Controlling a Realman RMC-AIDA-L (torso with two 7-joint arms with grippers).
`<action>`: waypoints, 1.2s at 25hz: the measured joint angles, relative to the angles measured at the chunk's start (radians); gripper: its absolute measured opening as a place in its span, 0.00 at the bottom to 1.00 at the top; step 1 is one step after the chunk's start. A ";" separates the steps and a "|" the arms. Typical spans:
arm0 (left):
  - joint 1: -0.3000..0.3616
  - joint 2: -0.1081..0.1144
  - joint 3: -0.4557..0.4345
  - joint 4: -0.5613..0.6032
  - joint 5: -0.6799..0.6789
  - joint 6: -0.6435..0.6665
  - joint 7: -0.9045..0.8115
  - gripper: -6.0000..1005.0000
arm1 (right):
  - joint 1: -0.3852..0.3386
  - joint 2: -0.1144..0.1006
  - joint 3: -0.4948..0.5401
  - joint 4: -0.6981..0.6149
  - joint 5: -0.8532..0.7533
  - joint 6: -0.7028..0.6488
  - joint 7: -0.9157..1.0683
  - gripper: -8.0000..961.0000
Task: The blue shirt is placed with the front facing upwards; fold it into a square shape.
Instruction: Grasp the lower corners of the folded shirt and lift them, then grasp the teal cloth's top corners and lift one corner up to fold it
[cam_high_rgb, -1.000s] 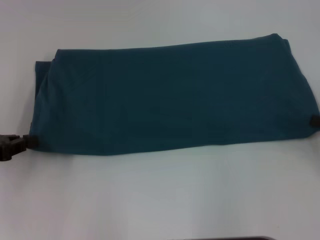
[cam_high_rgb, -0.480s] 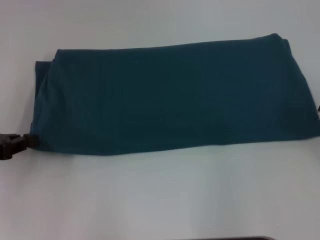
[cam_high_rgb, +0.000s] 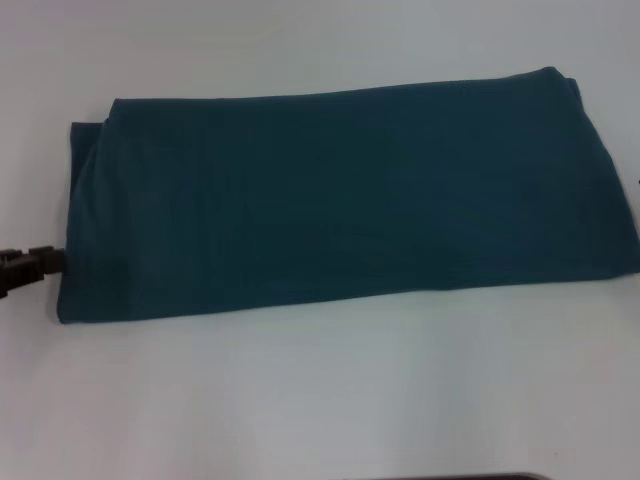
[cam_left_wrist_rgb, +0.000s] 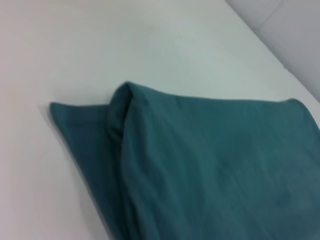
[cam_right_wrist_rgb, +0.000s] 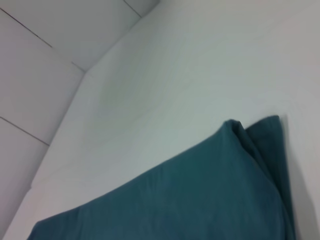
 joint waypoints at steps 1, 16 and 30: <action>-0.003 0.001 -0.008 0.000 0.000 0.000 -0.001 0.09 | 0.003 -0.001 0.000 0.000 0.003 0.001 -0.002 0.61; -0.027 0.001 -0.035 0.012 0.001 -0.039 -0.055 0.53 | 0.041 -0.005 -0.006 -0.009 0.001 0.002 -0.081 0.76; -0.156 -0.031 -0.012 0.091 0.001 -0.158 -0.042 0.53 | 0.088 0.008 -0.054 -0.030 -0.005 -0.041 -0.082 0.76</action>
